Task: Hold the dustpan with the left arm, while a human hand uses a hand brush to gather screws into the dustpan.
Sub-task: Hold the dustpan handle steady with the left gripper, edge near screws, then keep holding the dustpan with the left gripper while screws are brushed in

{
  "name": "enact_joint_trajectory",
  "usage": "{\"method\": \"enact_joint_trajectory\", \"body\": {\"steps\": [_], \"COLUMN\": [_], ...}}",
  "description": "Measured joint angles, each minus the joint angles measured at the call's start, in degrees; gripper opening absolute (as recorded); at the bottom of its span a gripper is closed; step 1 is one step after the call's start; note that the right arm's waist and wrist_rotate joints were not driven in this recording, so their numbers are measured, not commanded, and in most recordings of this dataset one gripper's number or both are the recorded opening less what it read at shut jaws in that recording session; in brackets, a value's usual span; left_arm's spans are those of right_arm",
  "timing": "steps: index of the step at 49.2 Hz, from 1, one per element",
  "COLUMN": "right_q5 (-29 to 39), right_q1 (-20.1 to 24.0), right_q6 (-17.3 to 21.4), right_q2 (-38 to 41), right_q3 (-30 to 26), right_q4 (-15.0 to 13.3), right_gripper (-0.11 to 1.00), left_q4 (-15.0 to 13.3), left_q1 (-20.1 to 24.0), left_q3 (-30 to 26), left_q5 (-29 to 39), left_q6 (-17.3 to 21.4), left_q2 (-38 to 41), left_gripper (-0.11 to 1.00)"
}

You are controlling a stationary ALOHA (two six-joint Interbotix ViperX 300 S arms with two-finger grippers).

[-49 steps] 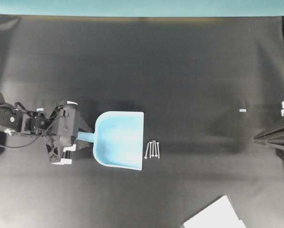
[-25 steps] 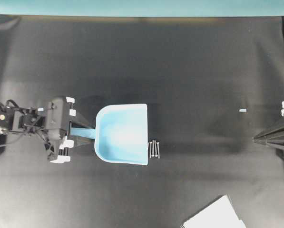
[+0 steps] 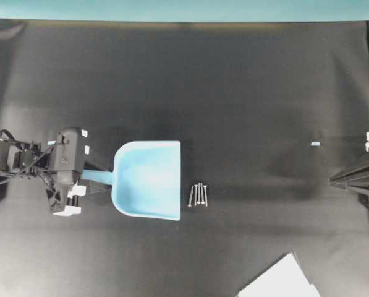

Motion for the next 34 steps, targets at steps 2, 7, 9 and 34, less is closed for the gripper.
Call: {"method": "enact_joint_trajectory", "body": {"steps": [2, 7, 9, 34], "right_q5": [0.0, 0.0, 0.0, 0.0], "right_q1": [0.0, 0.0, 0.0, 0.0], "right_q6": [0.0, 0.0, 0.1, 0.0], "right_q2": [0.0, 0.0, 0.0, 0.0], "right_q3": [0.0, -0.1, 0.0, 0.0], "right_q4": [0.0, 0.0, 0.0, 0.0], "right_gripper": [0.00, 0.00, 0.00, 0.00], "left_q4": [0.1, 0.1, 0.1, 0.1], "left_q1": [0.0, -0.4, -0.4, -1.6], "left_q3": [-0.2, -1.1, -1.3, -2.4], "left_q5": [1.2, 3.9, 4.5, 5.6], "left_q6": [0.0, 0.3, 0.4, 0.1], "left_q2": [0.2, 0.9, 1.1, 2.4], "left_gripper": [0.29, 0.29, 0.28, 0.28]}}
